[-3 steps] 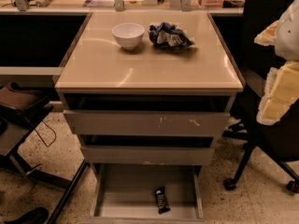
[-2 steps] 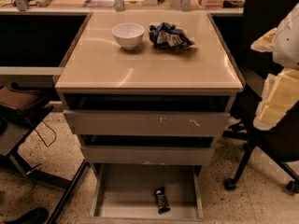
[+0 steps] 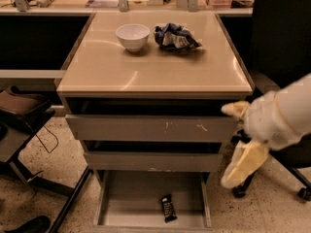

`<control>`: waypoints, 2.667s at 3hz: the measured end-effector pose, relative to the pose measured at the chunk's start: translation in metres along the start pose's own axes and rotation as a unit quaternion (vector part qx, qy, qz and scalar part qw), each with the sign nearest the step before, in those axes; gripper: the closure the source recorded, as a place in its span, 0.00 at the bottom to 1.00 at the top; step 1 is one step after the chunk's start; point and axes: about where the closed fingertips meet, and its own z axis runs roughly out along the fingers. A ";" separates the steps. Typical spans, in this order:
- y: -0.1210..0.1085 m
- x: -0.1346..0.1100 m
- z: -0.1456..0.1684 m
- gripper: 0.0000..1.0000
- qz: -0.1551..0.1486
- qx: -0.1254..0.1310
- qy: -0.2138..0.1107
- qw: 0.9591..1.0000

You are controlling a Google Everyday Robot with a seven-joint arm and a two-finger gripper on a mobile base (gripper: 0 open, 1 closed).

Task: Pick rxbar chocolate from bottom drawer and place on counter

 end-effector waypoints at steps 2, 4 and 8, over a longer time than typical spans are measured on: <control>0.079 0.034 0.199 0.00 0.128 -0.117 -0.152 0.973; 0.107 0.068 0.303 0.00 0.192 -0.158 -0.137 0.959; -0.024 0.172 0.292 0.00 0.299 0.120 -0.296 0.899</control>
Offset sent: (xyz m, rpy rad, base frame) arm -0.0815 0.1452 -0.3485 0.5461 0.4969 -0.1477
